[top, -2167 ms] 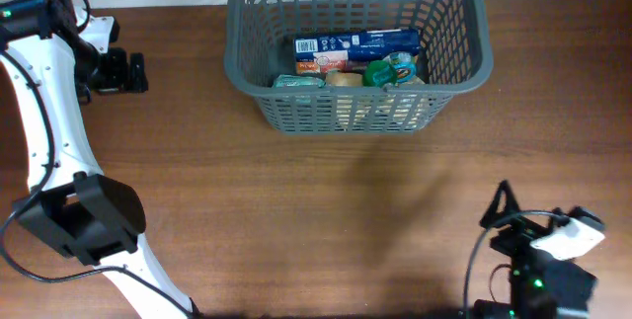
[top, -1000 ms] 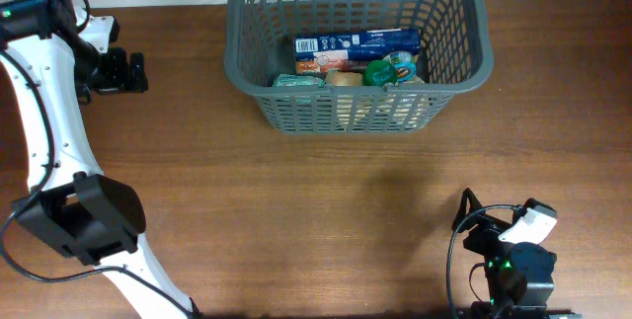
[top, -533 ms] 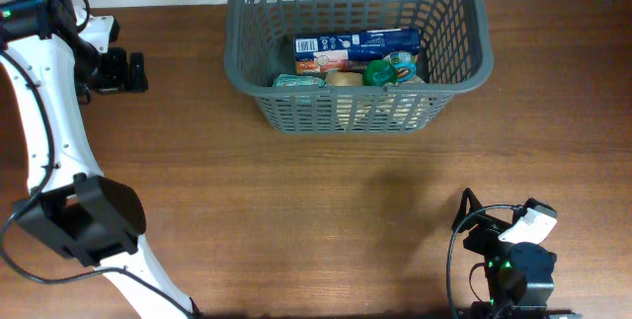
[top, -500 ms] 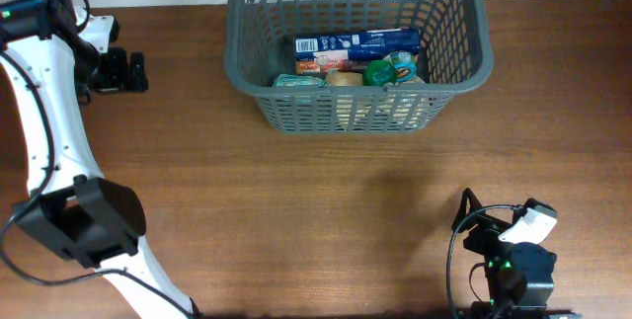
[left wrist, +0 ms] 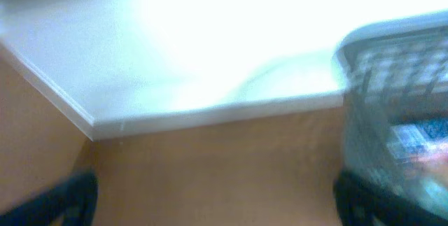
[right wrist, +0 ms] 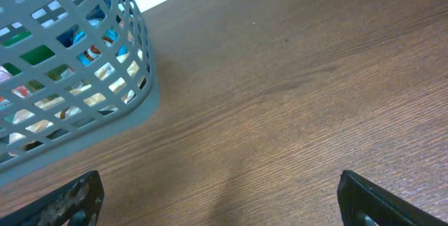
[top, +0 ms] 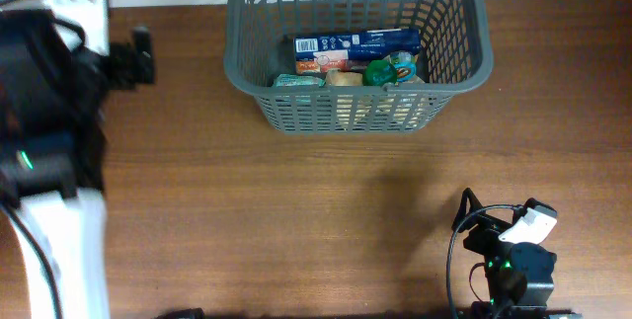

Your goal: Pack container

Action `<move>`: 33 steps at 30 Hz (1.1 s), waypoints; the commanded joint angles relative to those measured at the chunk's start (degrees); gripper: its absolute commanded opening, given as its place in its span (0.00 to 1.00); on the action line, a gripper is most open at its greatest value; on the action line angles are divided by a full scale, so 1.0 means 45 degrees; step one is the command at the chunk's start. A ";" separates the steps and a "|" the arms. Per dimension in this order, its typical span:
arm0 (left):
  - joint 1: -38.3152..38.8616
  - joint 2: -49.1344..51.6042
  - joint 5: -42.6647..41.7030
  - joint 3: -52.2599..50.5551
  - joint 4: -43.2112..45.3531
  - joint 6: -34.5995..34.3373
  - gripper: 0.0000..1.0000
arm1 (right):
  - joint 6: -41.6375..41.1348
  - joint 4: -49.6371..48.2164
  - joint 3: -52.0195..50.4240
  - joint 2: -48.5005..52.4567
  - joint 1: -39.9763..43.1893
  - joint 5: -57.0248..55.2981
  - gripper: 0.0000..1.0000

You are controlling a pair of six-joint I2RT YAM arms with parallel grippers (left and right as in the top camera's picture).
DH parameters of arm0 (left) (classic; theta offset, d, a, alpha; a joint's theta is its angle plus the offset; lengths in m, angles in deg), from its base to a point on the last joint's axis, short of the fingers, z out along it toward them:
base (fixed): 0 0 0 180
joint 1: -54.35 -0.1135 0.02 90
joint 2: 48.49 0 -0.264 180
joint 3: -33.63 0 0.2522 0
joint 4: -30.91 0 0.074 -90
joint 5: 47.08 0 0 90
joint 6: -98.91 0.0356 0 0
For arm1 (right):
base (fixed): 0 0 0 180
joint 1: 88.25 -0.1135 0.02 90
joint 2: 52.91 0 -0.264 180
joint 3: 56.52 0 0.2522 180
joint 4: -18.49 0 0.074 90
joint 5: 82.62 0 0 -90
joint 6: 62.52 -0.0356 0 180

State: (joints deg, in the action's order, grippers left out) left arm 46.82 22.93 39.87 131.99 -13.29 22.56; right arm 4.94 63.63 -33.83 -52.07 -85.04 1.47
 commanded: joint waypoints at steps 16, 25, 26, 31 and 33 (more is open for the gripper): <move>0.1972 -1.4256 0.0005 -1.7957 1.1531 0.0024 0.99 | -0.0102 -0.0024 -0.0107 -0.0141 -0.0131 -0.0063 0.99; 0.1972 -1.5669 0.0102 -1.8685 0.9530 0.0019 0.99 | -0.0102 -0.0024 -0.0107 -0.0141 -0.0131 -0.0063 0.99; 0.1972 -1.5761 0.0097 -1.8685 0.9335 0.0019 0.99 | -0.0102 -0.0024 -0.0107 -0.0141 -0.0131 -0.0063 0.99; 0.1972 -1.5810 0.0097 -1.8685 0.8315 0.0019 0.99 | -0.0102 -0.0024 -0.0107 -0.0141 -0.0131 -0.0063 0.99; 0.1972 -1.5810 0.0097 -1.8685 0.7849 0.0019 0.99 | -0.0102 -0.0024 -0.0107 -0.0141 -0.0131 -0.0063 0.99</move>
State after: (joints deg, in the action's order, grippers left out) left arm 55.47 -47.65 39.91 48.23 23.32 22.60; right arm 4.96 63.52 -33.87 -52.28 -85.09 1.47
